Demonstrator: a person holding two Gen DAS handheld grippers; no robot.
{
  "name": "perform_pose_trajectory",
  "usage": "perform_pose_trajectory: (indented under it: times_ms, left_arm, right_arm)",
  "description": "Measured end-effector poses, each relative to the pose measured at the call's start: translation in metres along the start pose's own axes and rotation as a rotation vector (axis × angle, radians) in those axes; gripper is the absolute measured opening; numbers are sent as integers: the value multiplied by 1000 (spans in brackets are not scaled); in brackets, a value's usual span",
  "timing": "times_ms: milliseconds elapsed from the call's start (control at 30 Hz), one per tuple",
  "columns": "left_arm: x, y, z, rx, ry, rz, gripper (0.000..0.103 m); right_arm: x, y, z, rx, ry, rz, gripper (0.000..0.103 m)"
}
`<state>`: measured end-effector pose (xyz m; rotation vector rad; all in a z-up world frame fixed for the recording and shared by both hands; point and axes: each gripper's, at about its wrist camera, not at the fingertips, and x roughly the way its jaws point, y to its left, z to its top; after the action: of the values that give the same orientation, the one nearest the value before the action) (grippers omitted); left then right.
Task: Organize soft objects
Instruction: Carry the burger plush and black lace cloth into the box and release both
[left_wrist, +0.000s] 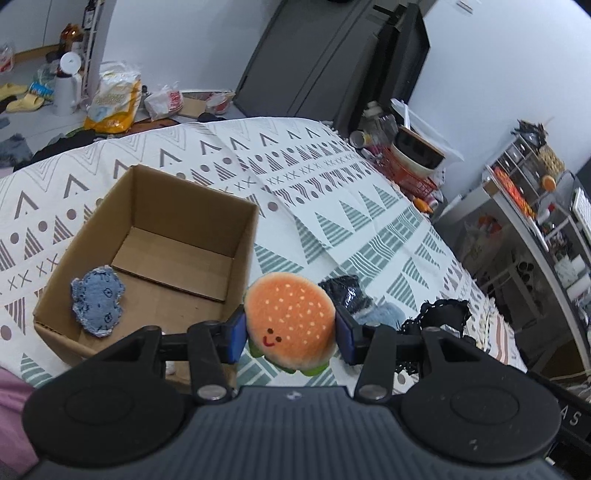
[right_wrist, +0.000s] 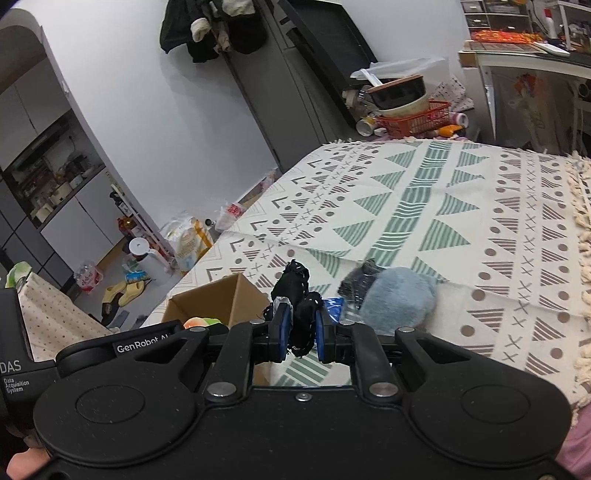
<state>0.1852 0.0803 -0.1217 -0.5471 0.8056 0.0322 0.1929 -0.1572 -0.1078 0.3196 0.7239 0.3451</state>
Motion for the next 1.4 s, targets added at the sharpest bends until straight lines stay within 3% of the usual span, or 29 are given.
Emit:
perform_pose_trajectory:
  times_ms: [300,933,1033,1167,1400]
  left_arm:
    - [-3,27,17,-62,-32,42,47]
    - [12,90,40,-244,-31,149,49]
    - [14,93,41,-255,-31,151,53]
    - [16,93,43,-262,-30,159,71]
    - [10,95,44,-279,-53,188,72]
  right_arm:
    - [18,25,5,-17,6,60,15]
    - [73,68,-6,-34,103,149,15]
    - [79,72,-8,-35,116,157,15]
    - [85,74,-12,-30,134,166,15]
    - [90,77,-15,-21,157,176,15]
